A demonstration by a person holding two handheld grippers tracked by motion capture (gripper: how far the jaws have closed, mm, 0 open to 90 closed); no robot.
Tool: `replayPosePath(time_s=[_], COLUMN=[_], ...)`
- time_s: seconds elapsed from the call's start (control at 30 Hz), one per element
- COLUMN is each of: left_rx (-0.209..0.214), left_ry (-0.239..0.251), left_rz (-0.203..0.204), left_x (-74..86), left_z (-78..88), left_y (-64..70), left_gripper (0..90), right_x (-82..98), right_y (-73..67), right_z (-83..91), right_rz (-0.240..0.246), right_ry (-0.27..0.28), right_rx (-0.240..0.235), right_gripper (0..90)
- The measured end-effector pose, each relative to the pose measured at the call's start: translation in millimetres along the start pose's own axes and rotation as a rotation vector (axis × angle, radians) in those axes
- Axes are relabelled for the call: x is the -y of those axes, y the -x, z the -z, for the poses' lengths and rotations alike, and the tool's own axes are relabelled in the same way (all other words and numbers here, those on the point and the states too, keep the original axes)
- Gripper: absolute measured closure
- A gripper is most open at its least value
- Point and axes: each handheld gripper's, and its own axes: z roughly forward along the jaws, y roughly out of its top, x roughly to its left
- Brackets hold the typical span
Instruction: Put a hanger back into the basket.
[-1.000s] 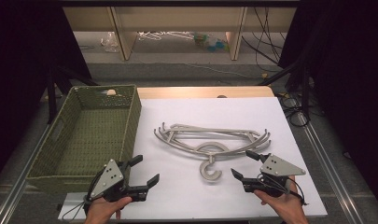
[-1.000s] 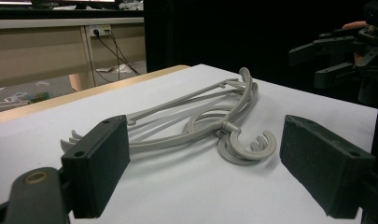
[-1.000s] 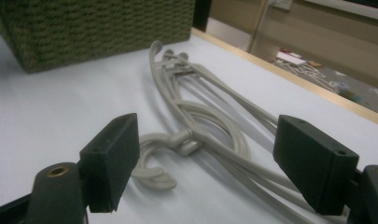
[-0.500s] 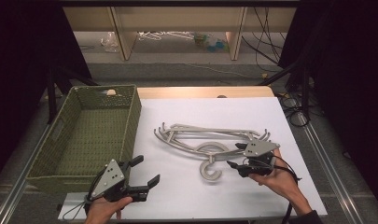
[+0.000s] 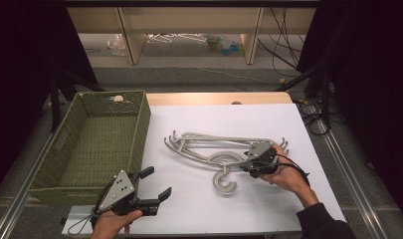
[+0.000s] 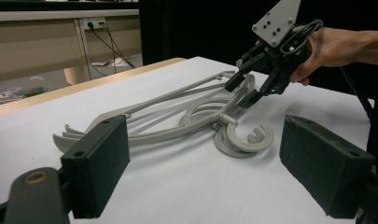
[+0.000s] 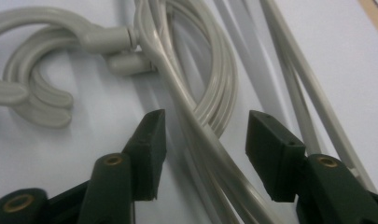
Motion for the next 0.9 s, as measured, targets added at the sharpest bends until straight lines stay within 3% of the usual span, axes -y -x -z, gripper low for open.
replayPosePath(time_s=[0.07,0.13,0.23,0.43,0.57,0.63,0.67,0.8,0.83,0.9], left_rx=[-0.005,0.003,0.006,0.006,0.006,0.005,0.004,0.008,0.004,0.008], left_ry=[-0.002,-0.003,-0.003,-0.006,-0.008,-0.009,-0.008,-0.006,-0.006,-0.010], left_rz=[0.008,-0.015,-0.017,-0.018,-0.019,-0.019,-0.018,-0.017,0.000,-0.021], left_x=[0.2,0.0,-0.1,-0.1,0.0,-0.1,-0.1,0.0,0.3,0.0], left_z=[0.1,-0.2,-0.4,-0.5,-0.5,-0.5,-0.5,-0.6,-0.8,-0.8], left_y=[1.2,0.4,0.5,0.8,0.8,0.7,0.6,0.8,2.1,1.1], left_gripper=[15.7,15.7,15.7,15.8,15.8,15.8,15.8,15.8,15.8,15.8], right_x=[0.9,0.6,0.8,2.8,3.2,2.5,2.0,-1.9,-3.0,-5.9], right_y=[0.8,1.9,2.2,4.1,2.4,1.9,3.0,2.0,2.4,2.8], right_z=[-4.7,-7.6,-10.1,-12.6,-11.6,-10.6,-9.5,-3.2,-1.4,4.5], right_rz=[0.015,0.035,0.045,0.105,0.169,0.214,0.259,0.306,0.316,0.333], right_ry=[-0.014,-0.018,-0.023,-0.032,-0.043,-0.046,-0.056,-0.044,-0.032,-0.010], right_rx=[-0.003,0.002,-0.026,-0.009,-0.018,-0.006,0.004,0.007,0.009,0.013], right_gripper=[50.4,52.5,58.3,67.2,70.3,72.0,73.1,76.1,76.6,77.5])
